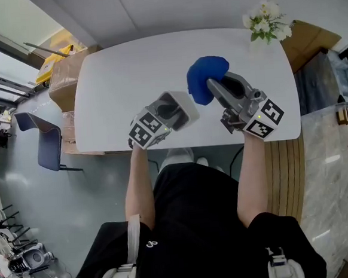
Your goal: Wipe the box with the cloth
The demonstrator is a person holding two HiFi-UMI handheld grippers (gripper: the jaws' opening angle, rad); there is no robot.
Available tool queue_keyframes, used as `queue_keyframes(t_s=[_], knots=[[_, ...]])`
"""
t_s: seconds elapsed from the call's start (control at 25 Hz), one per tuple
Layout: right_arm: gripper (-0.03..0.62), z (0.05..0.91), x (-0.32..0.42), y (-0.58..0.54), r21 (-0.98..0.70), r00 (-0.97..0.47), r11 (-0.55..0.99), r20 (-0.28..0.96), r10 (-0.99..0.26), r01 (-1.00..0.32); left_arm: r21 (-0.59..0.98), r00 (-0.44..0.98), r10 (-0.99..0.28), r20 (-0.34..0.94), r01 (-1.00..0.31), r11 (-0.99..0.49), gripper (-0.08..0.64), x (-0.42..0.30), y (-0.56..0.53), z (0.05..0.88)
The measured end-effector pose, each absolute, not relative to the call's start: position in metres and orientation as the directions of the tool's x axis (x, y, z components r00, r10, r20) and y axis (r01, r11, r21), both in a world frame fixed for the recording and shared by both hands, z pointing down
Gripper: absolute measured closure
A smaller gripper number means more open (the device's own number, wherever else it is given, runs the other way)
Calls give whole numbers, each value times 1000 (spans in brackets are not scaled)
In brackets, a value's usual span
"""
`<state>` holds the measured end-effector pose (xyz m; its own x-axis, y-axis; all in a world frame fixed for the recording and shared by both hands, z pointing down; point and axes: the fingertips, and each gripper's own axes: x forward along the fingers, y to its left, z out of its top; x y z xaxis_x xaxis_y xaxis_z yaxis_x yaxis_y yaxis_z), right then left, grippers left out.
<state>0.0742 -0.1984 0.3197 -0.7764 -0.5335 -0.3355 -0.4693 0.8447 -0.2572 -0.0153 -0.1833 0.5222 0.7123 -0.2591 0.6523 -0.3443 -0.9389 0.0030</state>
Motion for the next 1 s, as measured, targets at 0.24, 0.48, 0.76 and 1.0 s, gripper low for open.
queue_keyframes(t_s=[0.24, 0.48, 0.76, 1.0], knots=[[541, 327, 70, -213, -239, -766, 813, -274, -582, -532, -11, 616, -204, 761, -303, -953, 514, -16, -183, 556], [541, 333, 73, -222, -249, -746, 786, -250, -617, -566, -12, 473, -125, 872, -235, -972, 514, -26, -178, 598], [541, 340, 79, -230, -260, -727, 760, -230, -647, -595, -35, 357, -80, 931, -129, -991, 514, -28, -179, 625], [540, 344, 85, -238, -269, -712, 744, -222, -666, -612, -45, 309, -59, 949, -51, -998, 509, -21, -182, 636]])
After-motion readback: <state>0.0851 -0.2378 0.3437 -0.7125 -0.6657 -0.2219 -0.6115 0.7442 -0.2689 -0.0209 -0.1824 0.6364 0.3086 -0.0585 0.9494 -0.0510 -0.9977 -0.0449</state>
